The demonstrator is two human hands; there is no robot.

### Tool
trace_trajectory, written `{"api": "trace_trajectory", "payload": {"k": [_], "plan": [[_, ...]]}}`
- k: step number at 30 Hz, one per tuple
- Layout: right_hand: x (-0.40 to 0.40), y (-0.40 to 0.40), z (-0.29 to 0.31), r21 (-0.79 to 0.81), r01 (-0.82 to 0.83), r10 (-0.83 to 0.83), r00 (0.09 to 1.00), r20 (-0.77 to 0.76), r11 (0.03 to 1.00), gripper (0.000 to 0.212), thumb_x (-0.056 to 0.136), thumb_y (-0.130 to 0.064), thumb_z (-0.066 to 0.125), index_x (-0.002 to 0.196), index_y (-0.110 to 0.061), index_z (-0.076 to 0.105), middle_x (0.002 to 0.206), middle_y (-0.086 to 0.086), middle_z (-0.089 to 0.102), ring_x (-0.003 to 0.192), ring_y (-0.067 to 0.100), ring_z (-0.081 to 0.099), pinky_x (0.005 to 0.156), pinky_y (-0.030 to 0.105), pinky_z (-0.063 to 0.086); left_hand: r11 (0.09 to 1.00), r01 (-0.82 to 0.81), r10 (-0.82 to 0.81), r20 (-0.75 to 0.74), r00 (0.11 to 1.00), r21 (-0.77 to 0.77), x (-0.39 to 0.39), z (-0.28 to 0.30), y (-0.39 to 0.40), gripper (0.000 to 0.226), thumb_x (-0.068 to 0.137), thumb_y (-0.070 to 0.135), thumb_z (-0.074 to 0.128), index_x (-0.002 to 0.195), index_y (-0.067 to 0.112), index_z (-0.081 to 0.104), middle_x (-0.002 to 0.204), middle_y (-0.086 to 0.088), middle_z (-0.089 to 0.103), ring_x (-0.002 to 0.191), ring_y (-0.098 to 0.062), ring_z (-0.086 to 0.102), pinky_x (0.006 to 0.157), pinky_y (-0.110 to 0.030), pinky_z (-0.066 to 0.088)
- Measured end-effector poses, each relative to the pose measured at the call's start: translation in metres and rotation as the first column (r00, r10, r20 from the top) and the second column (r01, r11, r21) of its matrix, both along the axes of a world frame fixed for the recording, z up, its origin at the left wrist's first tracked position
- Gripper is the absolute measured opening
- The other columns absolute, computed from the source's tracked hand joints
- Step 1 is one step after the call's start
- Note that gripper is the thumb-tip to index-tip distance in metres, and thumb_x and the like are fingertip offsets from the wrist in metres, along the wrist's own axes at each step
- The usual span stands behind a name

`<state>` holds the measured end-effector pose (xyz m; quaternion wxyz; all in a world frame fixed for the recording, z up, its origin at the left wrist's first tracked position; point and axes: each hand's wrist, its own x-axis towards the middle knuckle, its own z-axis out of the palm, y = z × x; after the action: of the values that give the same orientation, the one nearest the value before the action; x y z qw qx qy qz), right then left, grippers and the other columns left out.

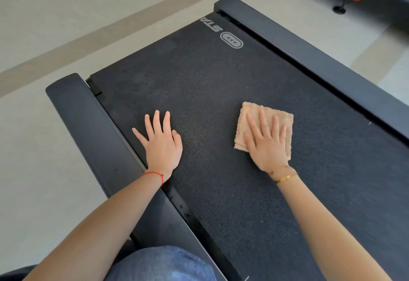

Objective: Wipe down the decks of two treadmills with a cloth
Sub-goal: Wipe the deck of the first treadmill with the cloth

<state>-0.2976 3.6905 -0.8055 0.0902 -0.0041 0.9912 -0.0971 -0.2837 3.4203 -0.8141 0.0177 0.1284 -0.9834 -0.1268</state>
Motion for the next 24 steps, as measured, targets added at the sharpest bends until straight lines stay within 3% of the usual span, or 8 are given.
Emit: {"api": "trace_trajectory", "payload": {"k": [4,11,15,19,24], "plan": [[-0.014,-0.024,0.001,0.013,0.124,-0.124,0.992,0.006,0.992,0.056,0.105,-0.045,0.017,0.156,-0.041,-0.005,0.167,-0.002,-0.01,0.15,0.041,-0.012,0.118,0.06,-0.011,1.0,-0.002,0.002,-0.002,1.0,-0.001,0.0,0.0,0.0,0.056,0.101,0.026,0.036,0.155,0.019,0.027,0.163,-0.009,0.021,0.152,-0.034,0.008,0.115,-0.07,0.004],[0.053,-0.035,0.005,0.011,-0.269,0.269,0.963,0.02,0.963,0.056,0.103,-0.052,0.009,0.156,-0.042,-0.006,0.166,-0.006,-0.012,0.149,0.039,-0.017,0.119,0.06,-0.008,1.0,0.004,-0.004,0.002,1.0,-0.007,0.002,0.002,0.0,0.056,0.101,0.027,0.034,0.156,0.02,0.024,0.164,-0.009,0.018,0.152,-0.034,0.006,0.115,-0.07,0.004],[0.092,-0.016,0.003,0.035,-0.389,0.388,0.921,0.031,0.921,0.056,0.102,-0.055,0.007,0.156,-0.043,0.0,0.166,-0.01,-0.007,0.151,0.034,-0.014,0.121,0.055,-0.008,1.0,0.008,-0.008,0.002,1.0,-0.006,0.002,0.002,0.0,0.056,0.101,0.027,0.034,0.156,0.019,0.025,0.164,-0.009,0.018,0.152,-0.034,0.006,0.115,-0.07,0.004],[0.087,0.014,0.004,0.03,-0.28,0.28,0.96,0.025,0.959,0.054,0.102,-0.056,0.004,0.154,-0.048,-0.008,0.166,-0.011,-0.01,0.151,0.03,-0.018,0.121,0.051,-0.011,1.0,0.01,-0.01,0.002,1.0,-0.001,0.003,0.002,0.0,0.056,0.101,0.026,0.034,0.156,0.019,0.025,0.164,-0.009,0.019,0.152,-0.034,0.007,0.115,-0.07,0.004],[0.019,0.008,0.003,0.012,0.043,-0.044,0.997,0.06,0.999,0.055,0.102,-0.052,0.008,0.154,-0.047,-0.009,0.165,-0.004,-0.015,0.15,0.037,-0.016,0.119,0.057,-0.012,1.0,0.014,-0.014,0.011,1.0,-0.01,0.002,0.003,0.0,0.057,0.101,0.027,0.034,0.156,0.019,0.024,0.164,-0.009,0.018,0.152,-0.034,0.006,0.115,-0.07,0.004]]}}
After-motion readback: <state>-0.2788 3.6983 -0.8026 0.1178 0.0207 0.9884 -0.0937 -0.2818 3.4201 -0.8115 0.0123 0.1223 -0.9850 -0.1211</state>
